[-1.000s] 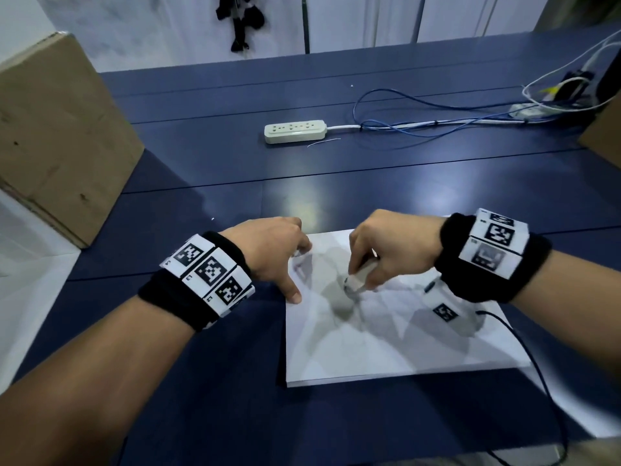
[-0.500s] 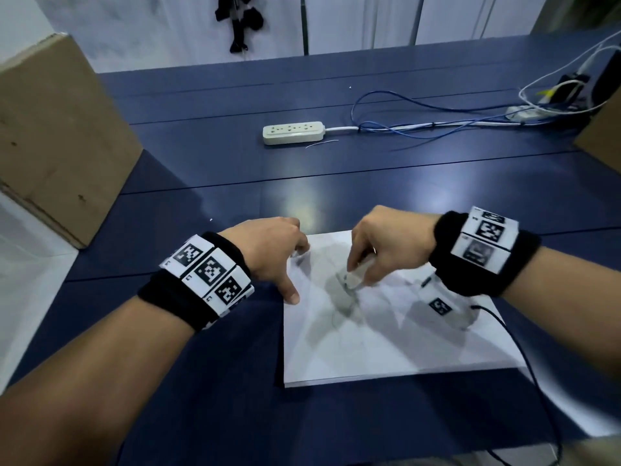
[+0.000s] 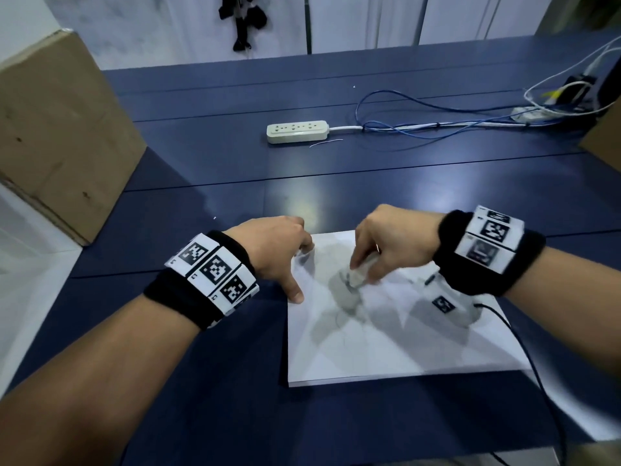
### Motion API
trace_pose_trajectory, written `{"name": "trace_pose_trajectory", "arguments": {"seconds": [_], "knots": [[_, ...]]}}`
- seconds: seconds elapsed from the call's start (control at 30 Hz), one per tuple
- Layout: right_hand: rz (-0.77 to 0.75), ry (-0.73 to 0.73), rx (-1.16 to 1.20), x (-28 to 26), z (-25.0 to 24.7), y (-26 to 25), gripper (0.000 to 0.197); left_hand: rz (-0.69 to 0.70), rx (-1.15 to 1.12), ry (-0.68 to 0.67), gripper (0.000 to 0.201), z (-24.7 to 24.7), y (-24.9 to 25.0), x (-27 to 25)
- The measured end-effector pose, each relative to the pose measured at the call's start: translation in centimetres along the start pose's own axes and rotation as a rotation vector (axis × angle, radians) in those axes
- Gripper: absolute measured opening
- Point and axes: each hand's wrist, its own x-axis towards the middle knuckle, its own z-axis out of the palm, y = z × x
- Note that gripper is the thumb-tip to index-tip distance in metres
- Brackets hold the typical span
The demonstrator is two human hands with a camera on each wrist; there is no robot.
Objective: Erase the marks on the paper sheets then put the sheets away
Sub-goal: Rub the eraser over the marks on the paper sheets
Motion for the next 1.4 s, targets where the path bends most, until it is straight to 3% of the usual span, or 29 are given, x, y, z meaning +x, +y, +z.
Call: {"name": "trace_pose_trajectory", "arguments": {"seconds": [0.17, 0.23, 0.33, 0.4, 0.67, 0.77, 0.87, 1.1, 1.17, 1.3, 1.4], "knots": [[0.139, 0.180, -0.008, 2.3, -1.1, 1.4, 0.028, 0.001, -0.011, 0.008, 0.083, 0.1, 0.0, -0.1], [0.088, 0.151, -0.029, 1.4, -0.8, 1.0, 0.029, -0.003, -0.020, 0.012, 0.080, 0.2, -0.1, -0.1], [-0.052, -0.004, -0.020, -0.8, 0.2, -0.3, 0.030, -0.013, -0.019, 0.009, 0.080, 0.2, -0.1, 0.0], [-0.060, -0.046, -0.026, -1.1, 0.4, -0.5, 0.030, -0.015, -0.019, 0.007, 0.082, 0.2, -0.1, 0.0], [0.113, 0.194, -0.056, 1.9, -1.1, 1.9, 0.029, -0.017, -0.025, 0.015, 0.084, 0.1, 0.0, -0.2], [-0.008, 0.089, -0.024, 0.0, -0.3, 1.0, 0.030, -0.009, -0.025, 0.016, 0.081, 0.1, 0.0, -0.2], [-0.032, -0.043, 0.005, -1.2, 0.2, 0.1, 0.030, -0.011, -0.022, 0.011, 0.082, 0.1, 0.0, -0.2], [0.113, 0.175, -0.040, 2.4, -1.4, 1.5, 0.026, 0.003, -0.032, 0.023, 0.084, 0.1, 0.1, -0.3], [0.077, 0.156, -0.040, 1.7, -1.0, 1.4, 0.028, -0.003, -0.041, 0.024, 0.084, 0.1, -0.1, -0.2], [-0.039, -0.056, 0.012, -1.2, 0.5, 0.2, 0.031, -0.017, -0.040, 0.011, 0.083, 0.3, -0.1, -0.2], [-0.004, 0.028, -0.016, -0.2, 0.0, 0.8, 0.030, -0.015, -0.048, 0.005, 0.085, 0.2, -0.1, -0.2]]}}
